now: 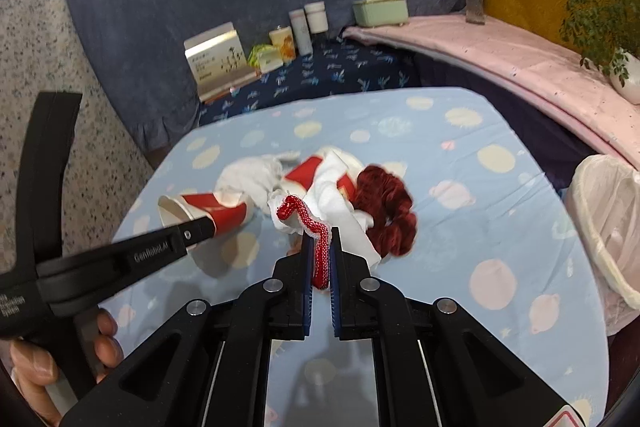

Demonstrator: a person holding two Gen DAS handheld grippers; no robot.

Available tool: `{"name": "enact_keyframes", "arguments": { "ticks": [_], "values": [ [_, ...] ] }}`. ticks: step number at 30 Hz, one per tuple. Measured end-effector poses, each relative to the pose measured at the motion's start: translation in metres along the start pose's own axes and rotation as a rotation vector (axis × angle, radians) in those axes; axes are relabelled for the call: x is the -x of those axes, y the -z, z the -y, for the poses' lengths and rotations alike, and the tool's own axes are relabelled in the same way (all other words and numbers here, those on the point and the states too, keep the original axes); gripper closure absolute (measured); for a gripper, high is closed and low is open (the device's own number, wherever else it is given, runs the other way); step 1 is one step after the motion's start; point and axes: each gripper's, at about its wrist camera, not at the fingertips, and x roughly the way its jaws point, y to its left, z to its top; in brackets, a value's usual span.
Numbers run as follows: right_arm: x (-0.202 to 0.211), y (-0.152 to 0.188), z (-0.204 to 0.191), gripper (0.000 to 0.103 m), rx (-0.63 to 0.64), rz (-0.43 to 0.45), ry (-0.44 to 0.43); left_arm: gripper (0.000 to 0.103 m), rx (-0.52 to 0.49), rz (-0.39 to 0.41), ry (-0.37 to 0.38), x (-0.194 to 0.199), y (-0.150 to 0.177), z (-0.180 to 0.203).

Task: Collect trash
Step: 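Grasp the red-trimmed white sock with the right tool while the left tool grasps the red-white paper cup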

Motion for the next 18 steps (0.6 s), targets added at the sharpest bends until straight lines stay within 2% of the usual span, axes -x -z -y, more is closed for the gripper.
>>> {"name": "enact_keyframes", "arguments": {
  "ticks": [8,18],
  "values": [
    [0.042,-0.019,0.032,0.096,-0.069,0.105,0.021,0.098,-0.09,0.042,0.038,0.024,0.004,0.047],
    [0.082,-0.022,0.09,0.096,-0.162,0.181,0.074,0.098,-0.227,0.054,0.099,0.039,0.018,0.125]
  ]
}}
